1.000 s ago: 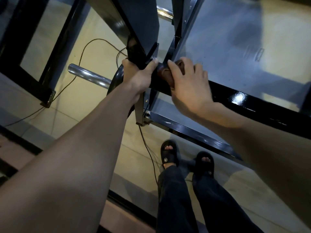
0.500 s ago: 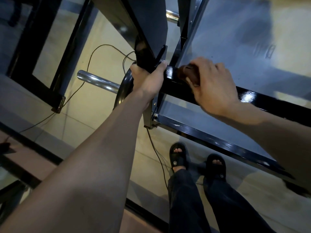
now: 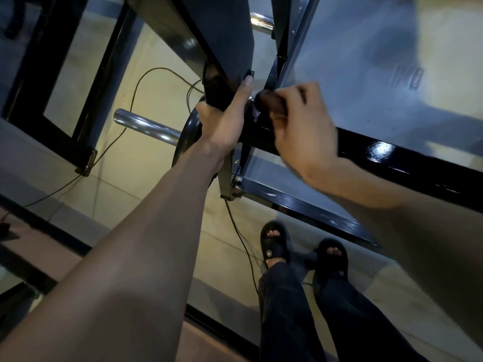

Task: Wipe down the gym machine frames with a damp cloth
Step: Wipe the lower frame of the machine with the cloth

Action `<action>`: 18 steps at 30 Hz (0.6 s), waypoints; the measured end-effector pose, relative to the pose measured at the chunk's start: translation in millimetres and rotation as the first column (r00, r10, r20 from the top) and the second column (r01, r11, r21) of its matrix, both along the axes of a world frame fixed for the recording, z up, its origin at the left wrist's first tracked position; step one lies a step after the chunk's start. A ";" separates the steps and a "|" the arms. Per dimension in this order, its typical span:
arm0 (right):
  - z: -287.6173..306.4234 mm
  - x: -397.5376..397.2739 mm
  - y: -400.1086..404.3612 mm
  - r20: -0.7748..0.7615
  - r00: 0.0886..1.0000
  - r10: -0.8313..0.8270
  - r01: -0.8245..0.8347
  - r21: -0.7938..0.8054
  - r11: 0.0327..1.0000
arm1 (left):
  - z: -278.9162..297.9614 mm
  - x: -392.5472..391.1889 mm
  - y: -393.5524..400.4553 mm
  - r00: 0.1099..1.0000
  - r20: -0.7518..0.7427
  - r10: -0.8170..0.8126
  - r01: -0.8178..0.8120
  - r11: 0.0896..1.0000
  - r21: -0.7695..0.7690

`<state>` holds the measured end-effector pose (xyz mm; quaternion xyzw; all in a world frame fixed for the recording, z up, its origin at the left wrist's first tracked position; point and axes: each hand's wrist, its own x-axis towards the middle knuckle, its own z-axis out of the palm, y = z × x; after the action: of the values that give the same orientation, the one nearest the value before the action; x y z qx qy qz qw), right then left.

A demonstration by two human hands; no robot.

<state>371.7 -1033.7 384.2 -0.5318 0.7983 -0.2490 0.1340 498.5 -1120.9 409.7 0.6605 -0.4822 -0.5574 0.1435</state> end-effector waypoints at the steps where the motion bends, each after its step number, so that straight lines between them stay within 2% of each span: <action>1: 4.1 11.4 -1.3 -0.005 0.999 0.034 -0.034 -0.011 0.999 | -0.6 1.4 0.1 1.000 0.001 -0.001 0.001 1.000 0.002; 5: 10.3 -8.6 27.3 -0.023 0.945 0.325 -0.325 -0.001 0.946 | 0.1 2.3 1.1 1.000 -0.017 0.000 0.000 1.000 0.001; 7: 7.0 -27.0 38.1 -0.024 0.964 0.264 -0.264 -0.019 0.964 | 0.6 1.1 1.9 1.000 -0.017 0.005 -0.005 1.000 0.001; 10: 1.5 -12.3 17.4 0.010 0.998 -0.058 0.057 0.046 0.997 | 0.4 0.2 3.7 1.000 -0.018 0.023 -0.023 1.000 0.006; 11: 3.2 0.2 10.5 0.008 0.994 -0.105 0.104 0.061 0.993 | 0.8 0.2 4.0 1.000 -0.020 0.023 -0.023 1.000 0.005; 12: 6.3 11.0 8.0 -0.002 0.997 -0.071 0.071 0.049 0.996 | 2.3 0.1 4.0 1.000 -0.022 0.022 -0.022 1.000 0.002; 15: 8.8 8.3 34.2 -0.041 0.982 0.184 -0.182 0.057 0.982 | 2.8 0.0 3.4 0.999 -0.030 0.018 -0.017 1.000 0.014; 16: 8.8 -2.6 49.6 -0.063 0.976 0.209 -0.205 0.062 0.977 | 2.1 -0.4 4.5 0.999 -0.035 0.022 -0.022 1.000 0.017; 18: 8.9 -21.4 69.4 -0.045 0.996 0.078 -0.075 0.075 0.994 | 1.7 -0.9 4.3 0.998 -0.043 0.040 -0.039 0.999 0.010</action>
<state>350.3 -964.2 393.0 -0.5625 0.7888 -0.2015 0.1439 497.6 -1116.7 411.4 0.6583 -0.4631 -0.5709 0.1619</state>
